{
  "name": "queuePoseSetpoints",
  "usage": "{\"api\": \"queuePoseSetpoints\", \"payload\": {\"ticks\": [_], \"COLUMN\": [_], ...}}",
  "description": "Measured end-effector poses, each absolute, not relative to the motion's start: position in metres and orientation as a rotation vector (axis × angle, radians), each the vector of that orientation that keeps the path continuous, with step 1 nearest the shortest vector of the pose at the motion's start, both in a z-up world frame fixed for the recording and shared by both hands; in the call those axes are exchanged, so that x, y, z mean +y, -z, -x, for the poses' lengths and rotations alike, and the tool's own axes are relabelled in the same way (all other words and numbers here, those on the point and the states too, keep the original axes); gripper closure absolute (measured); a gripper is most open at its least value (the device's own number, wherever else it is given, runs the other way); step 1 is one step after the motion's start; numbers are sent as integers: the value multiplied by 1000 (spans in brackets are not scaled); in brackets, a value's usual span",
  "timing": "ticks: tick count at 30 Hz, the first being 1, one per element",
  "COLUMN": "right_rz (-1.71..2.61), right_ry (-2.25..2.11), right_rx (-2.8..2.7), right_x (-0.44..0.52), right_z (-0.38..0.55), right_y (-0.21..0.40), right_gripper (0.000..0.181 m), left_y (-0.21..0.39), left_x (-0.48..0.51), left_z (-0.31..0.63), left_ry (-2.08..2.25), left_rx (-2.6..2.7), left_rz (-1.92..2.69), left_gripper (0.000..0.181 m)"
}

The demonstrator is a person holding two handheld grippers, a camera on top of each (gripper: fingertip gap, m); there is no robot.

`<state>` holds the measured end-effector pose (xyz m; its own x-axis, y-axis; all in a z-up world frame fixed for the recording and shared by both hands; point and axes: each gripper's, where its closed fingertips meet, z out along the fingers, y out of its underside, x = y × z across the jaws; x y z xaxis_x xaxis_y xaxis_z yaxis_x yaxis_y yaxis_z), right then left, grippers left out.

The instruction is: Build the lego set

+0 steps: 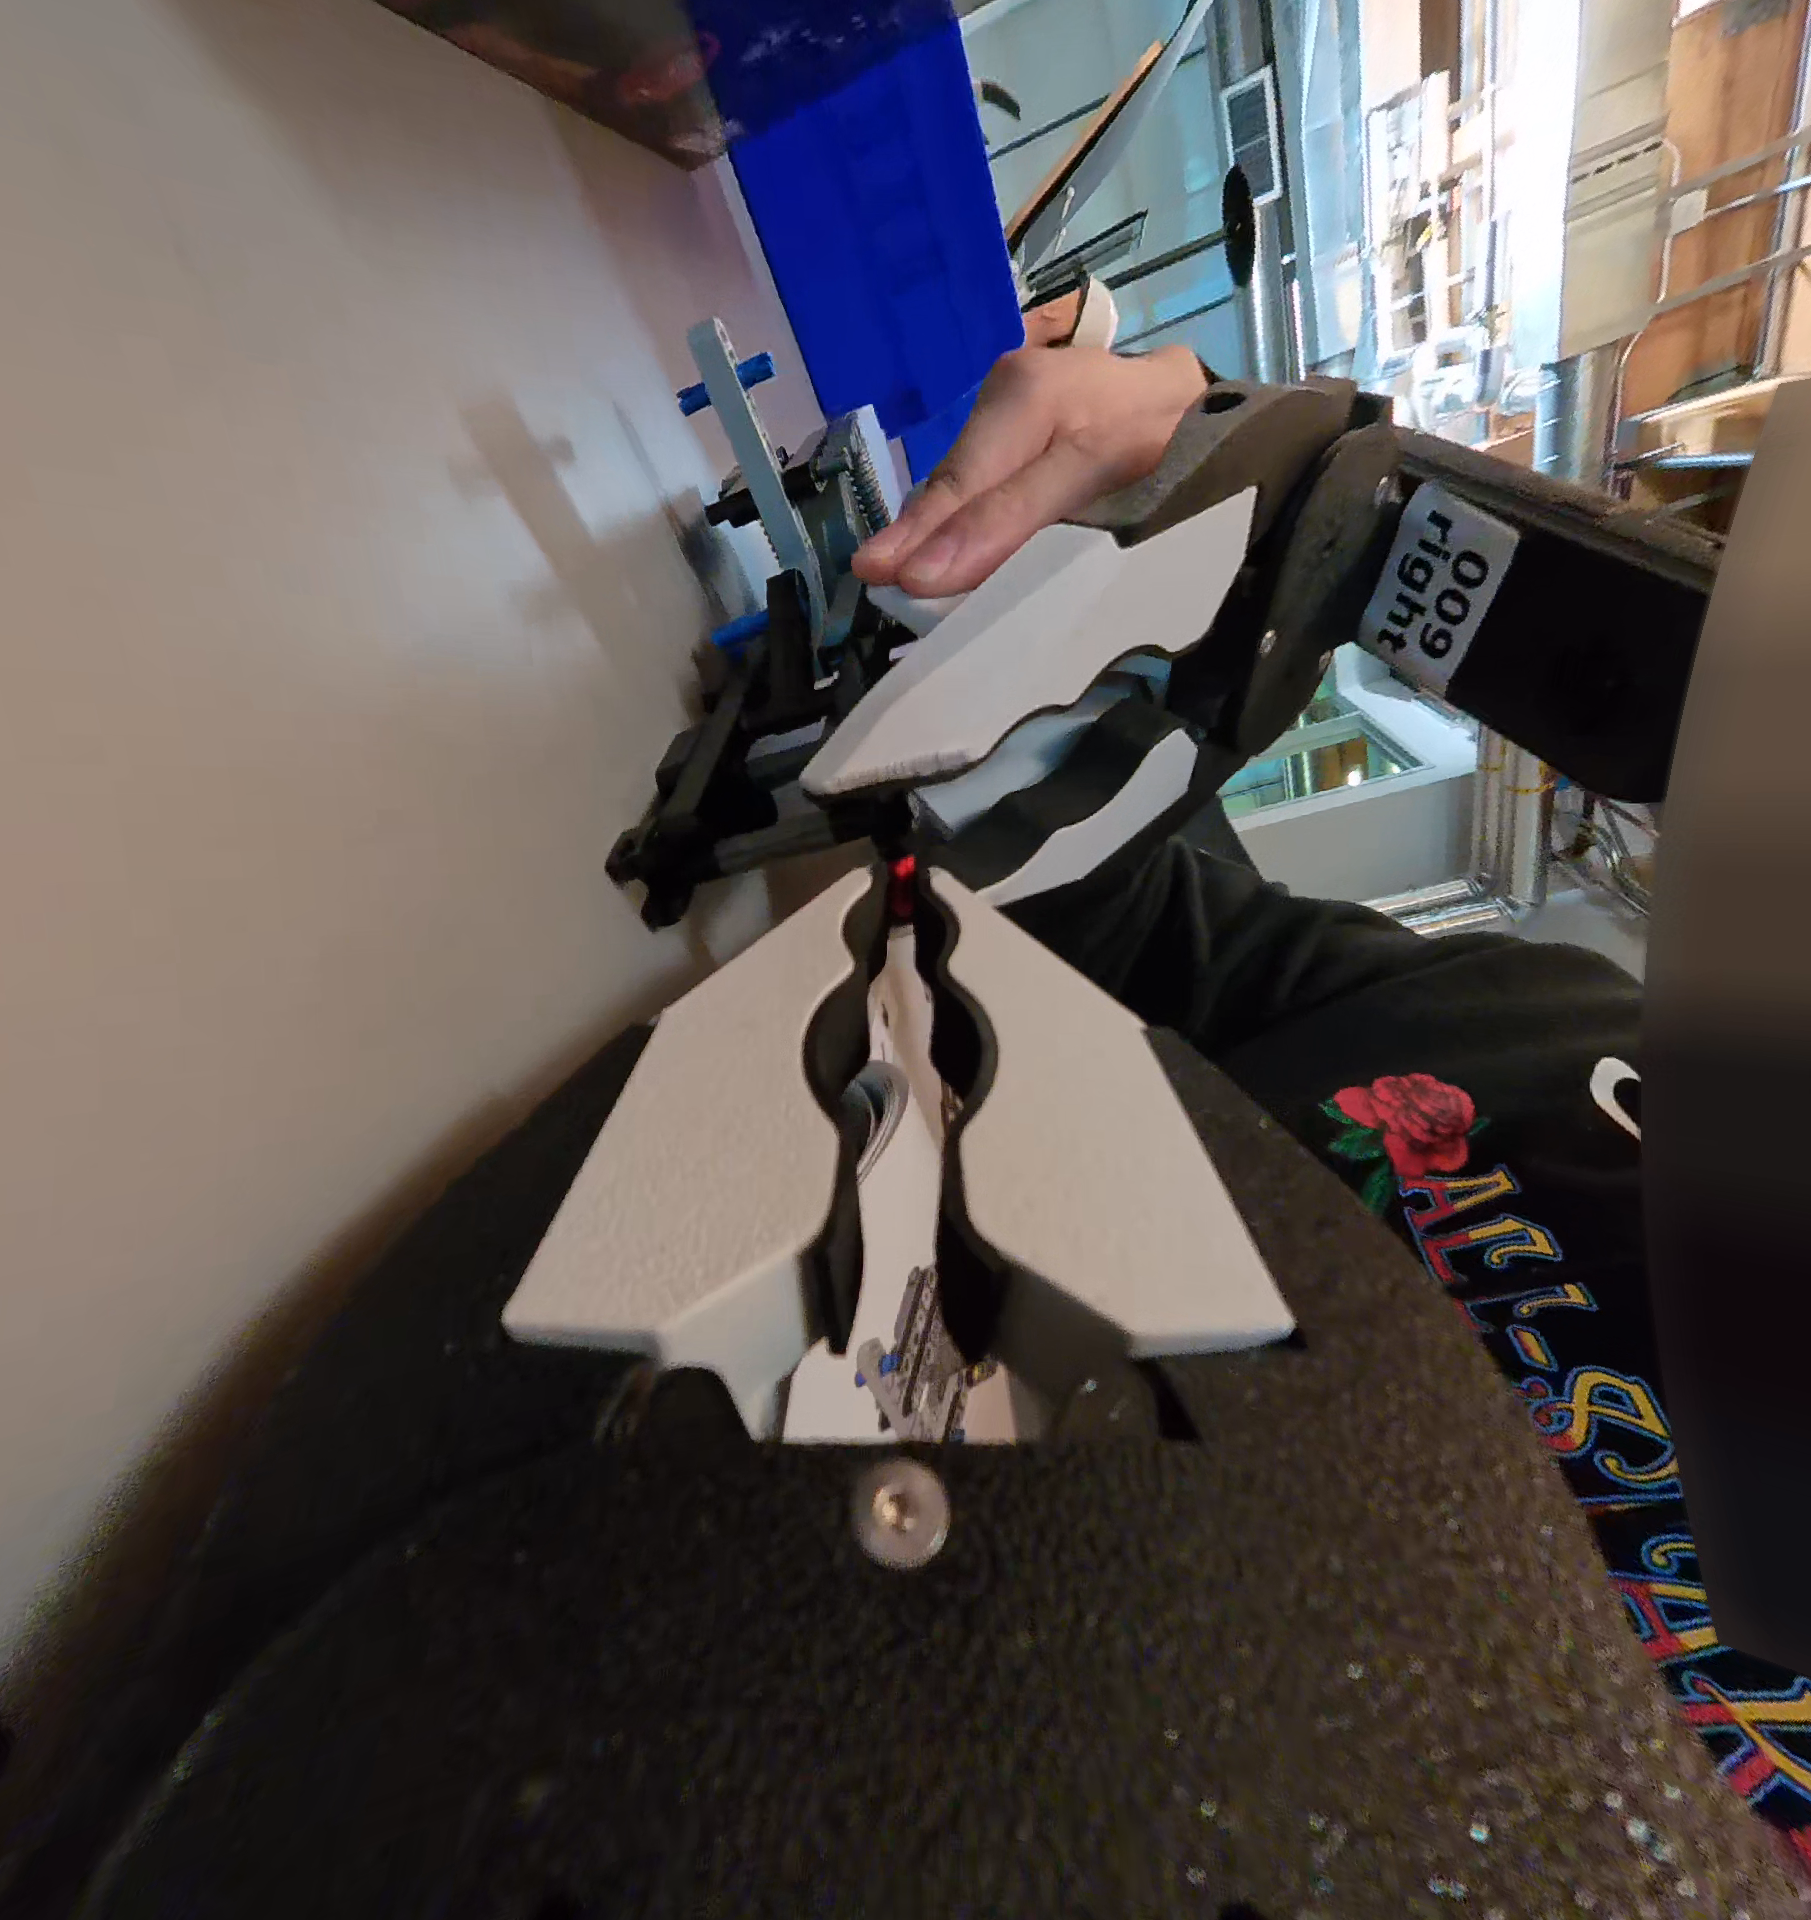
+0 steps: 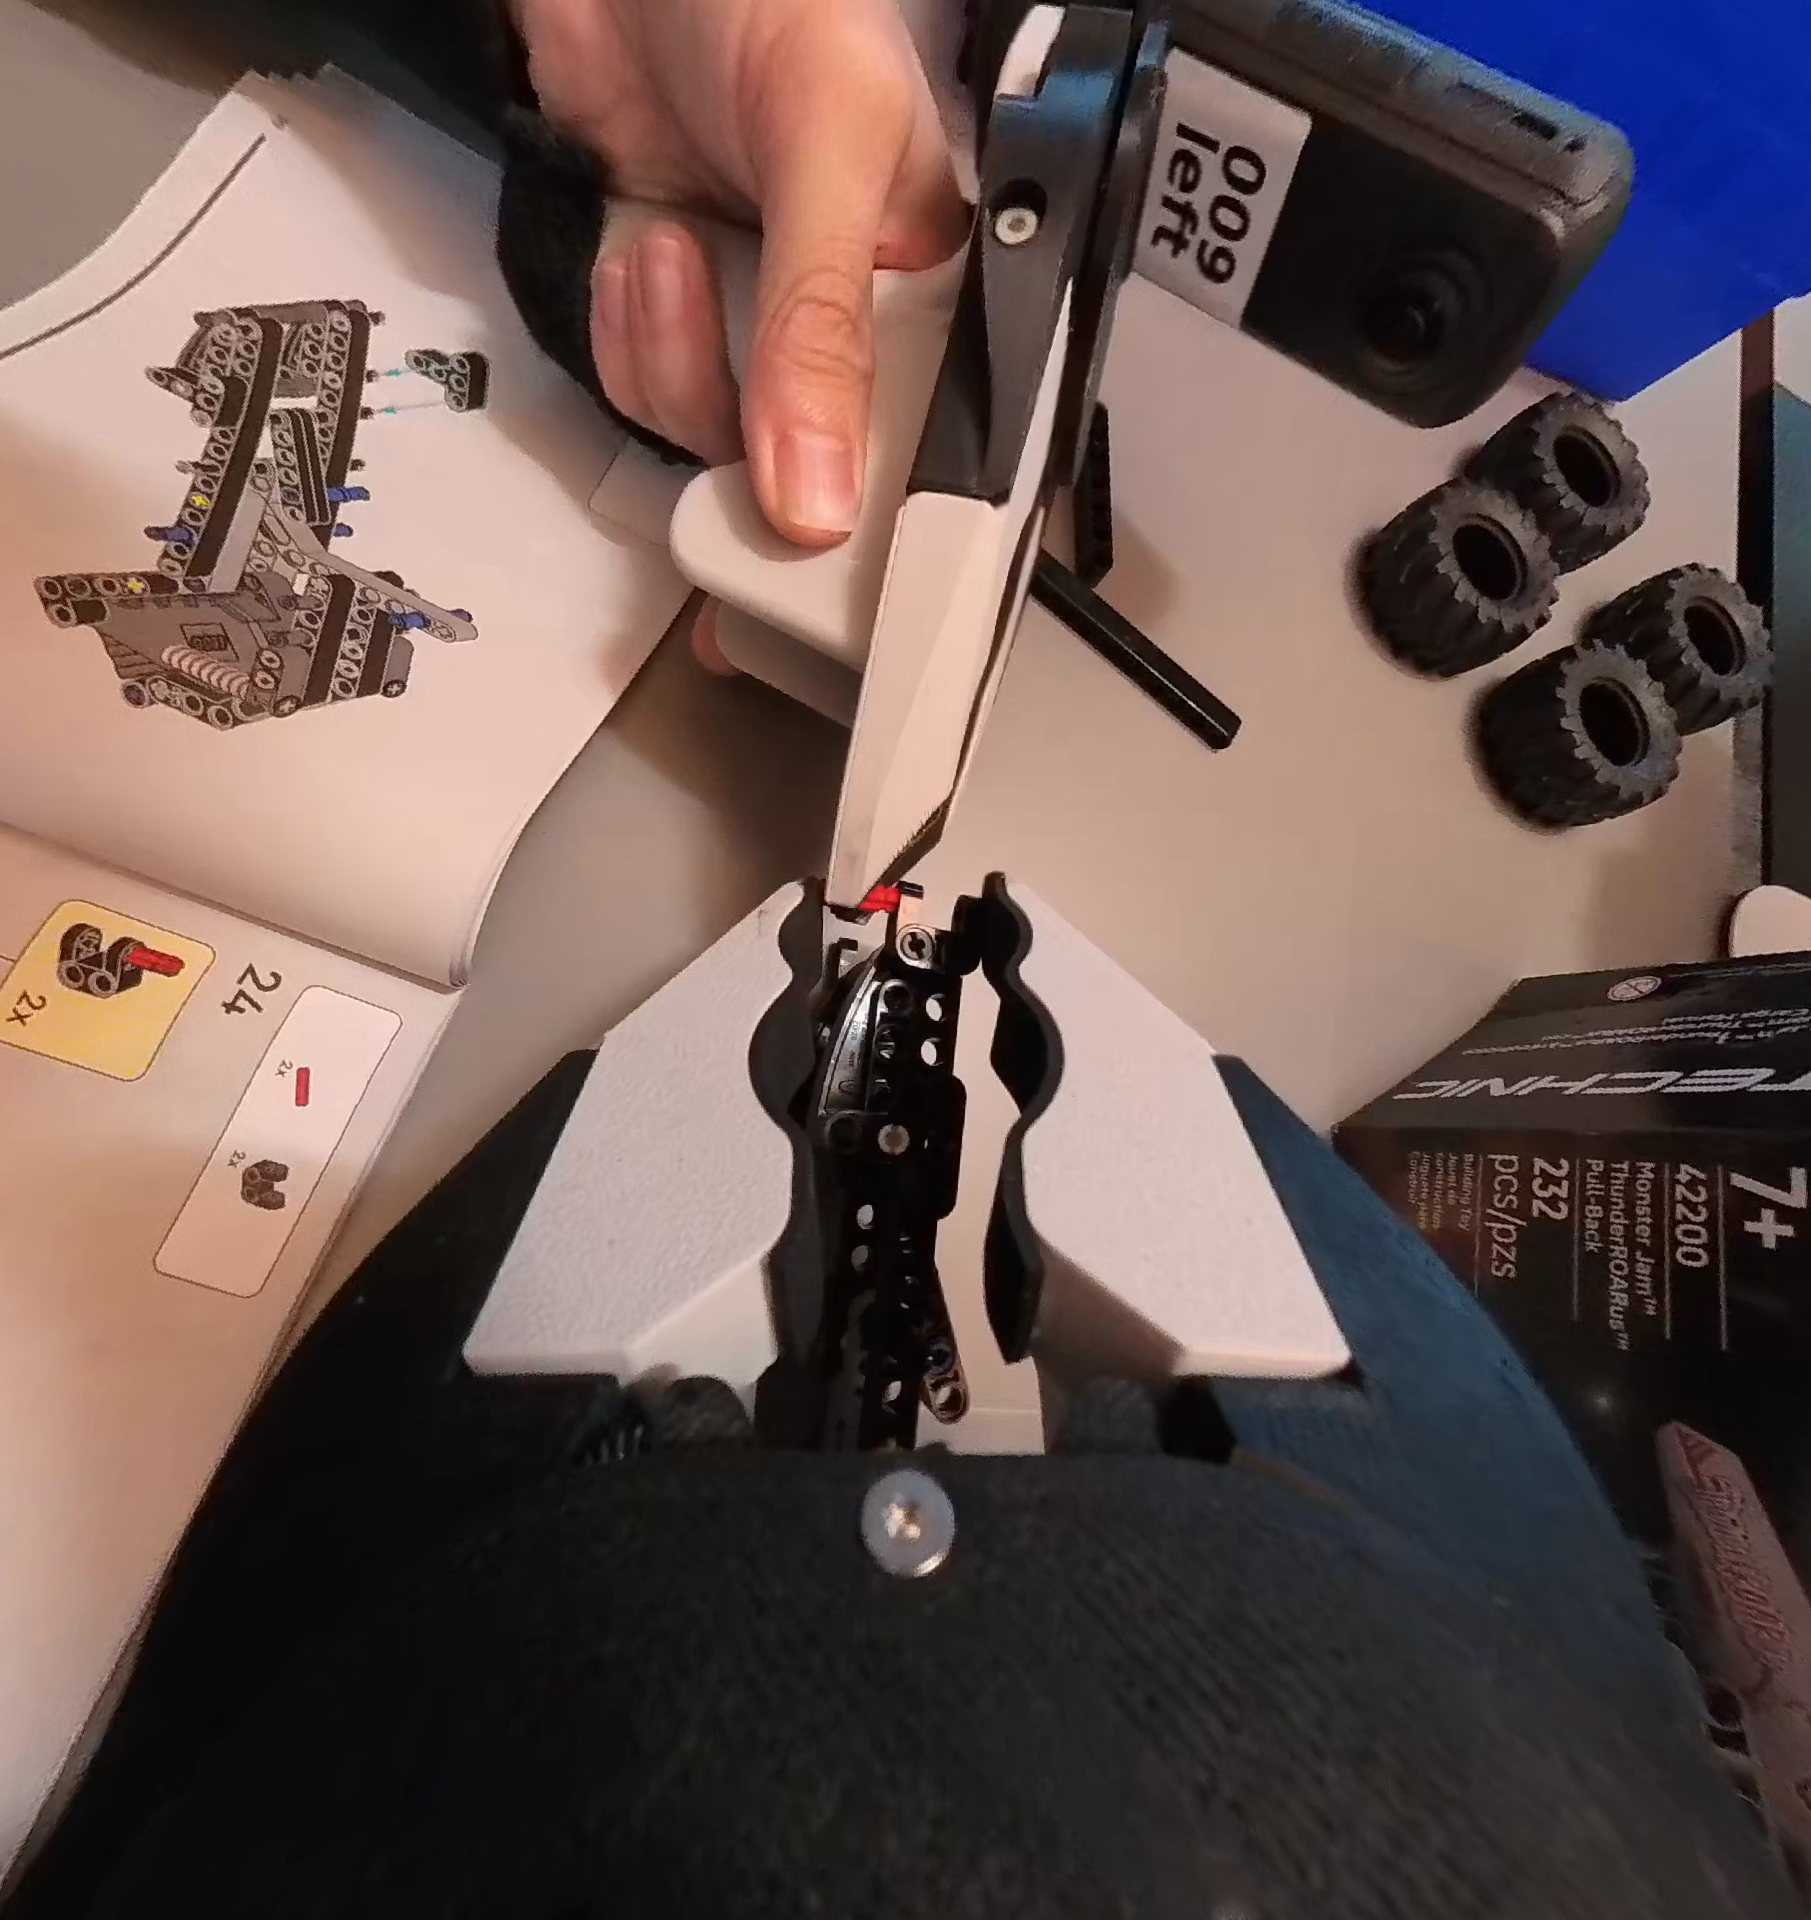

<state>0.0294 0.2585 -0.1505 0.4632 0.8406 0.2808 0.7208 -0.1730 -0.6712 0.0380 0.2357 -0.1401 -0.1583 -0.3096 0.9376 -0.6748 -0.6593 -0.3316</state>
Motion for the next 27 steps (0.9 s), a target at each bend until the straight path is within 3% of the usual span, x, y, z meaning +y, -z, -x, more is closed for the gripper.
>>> {"api": "queuePoseSetpoints", "payload": {"ticks": [12, 27], "right_rz": [1926, 1889], "right_ry": [-167, -173], "right_rx": [-1354, -1304], "right_x": [256, 260], "right_z": [-29, -29], "right_y": [151, 150], "right_gripper": [152, 152], "left_y": [140, 129], "left_x": [234, 245], "left_z": [-37, -30], "left_ry": [-1885, -2073], "left_rx": [-1057, -1541], "left_rz": [-1817, -1887], "left_gripper": [179, 178]}}
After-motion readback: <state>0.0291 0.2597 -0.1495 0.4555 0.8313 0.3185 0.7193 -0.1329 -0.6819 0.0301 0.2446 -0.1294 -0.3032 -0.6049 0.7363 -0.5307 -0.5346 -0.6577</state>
